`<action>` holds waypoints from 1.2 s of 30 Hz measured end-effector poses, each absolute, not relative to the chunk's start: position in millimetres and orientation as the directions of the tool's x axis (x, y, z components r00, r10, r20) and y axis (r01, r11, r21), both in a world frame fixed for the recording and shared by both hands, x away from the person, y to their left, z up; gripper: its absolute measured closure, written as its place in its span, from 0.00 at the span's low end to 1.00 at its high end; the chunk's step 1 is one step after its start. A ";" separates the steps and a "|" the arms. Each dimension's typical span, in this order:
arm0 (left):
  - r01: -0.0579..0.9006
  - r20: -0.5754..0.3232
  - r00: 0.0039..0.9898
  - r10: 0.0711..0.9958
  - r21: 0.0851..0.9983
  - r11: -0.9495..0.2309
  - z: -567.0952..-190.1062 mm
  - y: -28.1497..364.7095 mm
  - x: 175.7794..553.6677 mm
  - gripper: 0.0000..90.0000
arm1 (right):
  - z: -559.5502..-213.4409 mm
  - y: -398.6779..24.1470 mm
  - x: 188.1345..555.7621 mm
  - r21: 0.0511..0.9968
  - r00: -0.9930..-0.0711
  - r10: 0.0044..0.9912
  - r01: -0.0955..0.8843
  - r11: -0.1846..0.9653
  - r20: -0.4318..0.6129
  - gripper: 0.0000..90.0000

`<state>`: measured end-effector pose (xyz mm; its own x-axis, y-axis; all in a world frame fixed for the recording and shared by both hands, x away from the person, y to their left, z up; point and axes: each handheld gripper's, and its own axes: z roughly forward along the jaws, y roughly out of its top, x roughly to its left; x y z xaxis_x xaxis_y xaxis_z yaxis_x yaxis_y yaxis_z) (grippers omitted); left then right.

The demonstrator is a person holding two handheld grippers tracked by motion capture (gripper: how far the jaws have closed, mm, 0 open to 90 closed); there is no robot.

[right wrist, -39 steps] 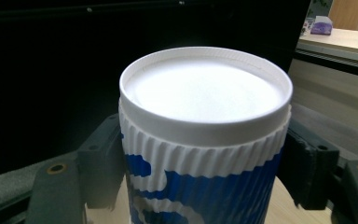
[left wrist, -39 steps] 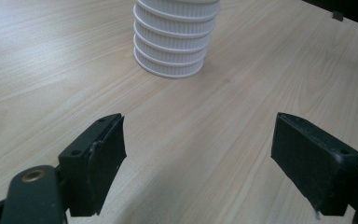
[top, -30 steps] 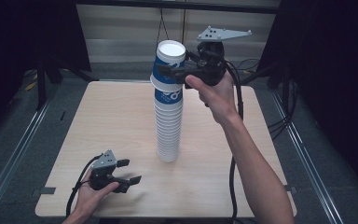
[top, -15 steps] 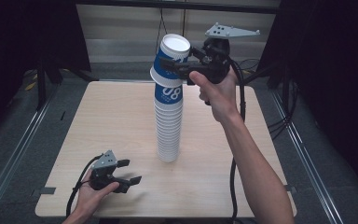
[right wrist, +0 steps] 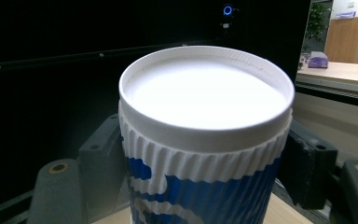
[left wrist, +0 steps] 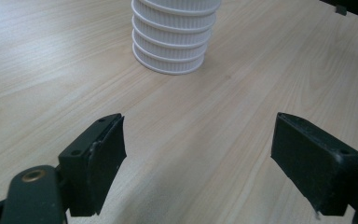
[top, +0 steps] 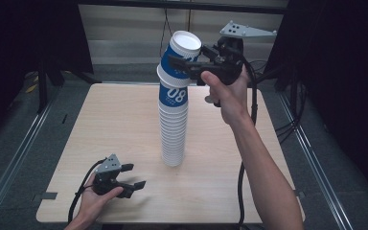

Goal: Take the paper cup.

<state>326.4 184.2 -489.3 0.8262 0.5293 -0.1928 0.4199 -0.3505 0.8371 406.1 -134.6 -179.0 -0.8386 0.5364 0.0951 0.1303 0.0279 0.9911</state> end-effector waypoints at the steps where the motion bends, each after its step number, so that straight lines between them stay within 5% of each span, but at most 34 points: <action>1: 0.419 -0.193 0.827 0.528 0.838 -0.350 -489.2 184.0 326.3 0.19 | -178.7 -135.3 405.6 0.991 -0.838 0.538 0.129 0.024 0.096 0.30; 36: 0.415 -0.186 0.824 0.535 0.842 -0.346 -489.2 182.9 325.8 0.20 | -185.1 -200.9 382.0 0.993 -0.802 0.588 0.119 -0.010 0.102 0.30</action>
<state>325.8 182.9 -489.2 0.8242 0.5348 -0.1865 0.4147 -0.3456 0.8418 382.0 -200.9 -185.1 -0.8023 0.5880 0.1023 0.1191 -0.0102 0.9928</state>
